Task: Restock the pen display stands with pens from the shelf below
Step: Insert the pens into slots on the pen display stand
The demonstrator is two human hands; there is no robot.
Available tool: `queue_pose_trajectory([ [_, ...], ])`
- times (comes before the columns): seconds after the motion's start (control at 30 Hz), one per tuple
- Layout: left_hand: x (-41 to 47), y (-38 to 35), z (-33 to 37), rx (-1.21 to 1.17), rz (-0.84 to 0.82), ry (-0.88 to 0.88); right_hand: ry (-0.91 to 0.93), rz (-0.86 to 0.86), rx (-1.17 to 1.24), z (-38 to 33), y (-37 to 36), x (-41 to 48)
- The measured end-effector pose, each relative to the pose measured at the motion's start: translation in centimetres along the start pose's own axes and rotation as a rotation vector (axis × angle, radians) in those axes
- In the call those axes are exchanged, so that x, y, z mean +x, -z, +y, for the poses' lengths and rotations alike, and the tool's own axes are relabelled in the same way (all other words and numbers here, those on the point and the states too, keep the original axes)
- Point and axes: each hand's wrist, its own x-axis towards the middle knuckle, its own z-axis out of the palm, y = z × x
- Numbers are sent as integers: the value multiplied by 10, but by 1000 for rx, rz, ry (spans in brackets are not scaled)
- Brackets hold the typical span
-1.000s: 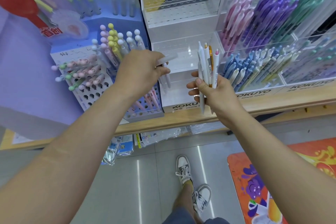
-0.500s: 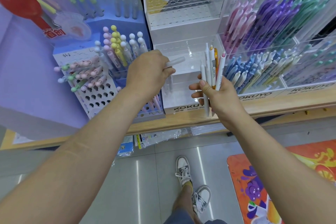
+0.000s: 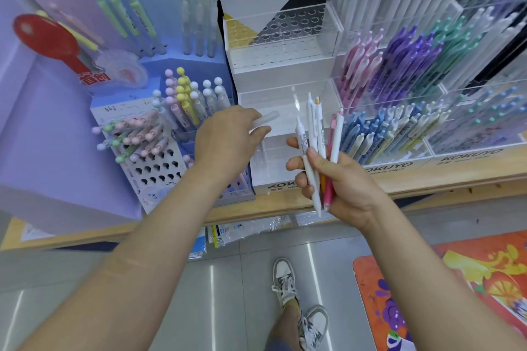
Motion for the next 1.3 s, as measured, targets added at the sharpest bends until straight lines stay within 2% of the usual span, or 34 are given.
queue_pose_trajectory([
  [0.07,-5,11,10,-415,49,137,1,-42,12,-2,-3,-5],
  [0.13,-11,25,25,-858,-54,293,5,-74,-5,-3,-5,-10],
  [0.17,-14,31,31,-990,-144,340,3,-90,-17,-4,-6,-12],
  [0.23,-20,37,40,-1092,-276,344,-2,-119,-29,-5,-9,-16],
  [0.3,-23,40,44,-1134,-281,326,-10,-127,-42,-6,-12,-19],
  [0.5,-28,54,34,-963,41,345,0,3,-267,-3,-8,-29],
  [0.57,-29,62,32,-933,-6,307,10,49,-231,1,-6,-31],
  [0.67,-30,73,27,-968,-189,225,18,50,-121,4,-5,-31],
  [0.77,-22,78,20,-949,-200,198,16,64,-229,0,-6,-28],
  [0.83,-13,79,18,-913,-143,184,38,226,-348,-4,-7,-22],
  [0.93,3,81,9,-725,30,149,131,560,-521,-4,0,-10],
  [1.0,10,76,5,-577,40,95,189,651,-538,-2,5,-6],
  [1.13,15,51,5,-387,-57,-7,209,656,-463,2,5,-4],
  [1.3,15,31,3,-278,-180,-62,200,664,-416,7,2,-2],
])
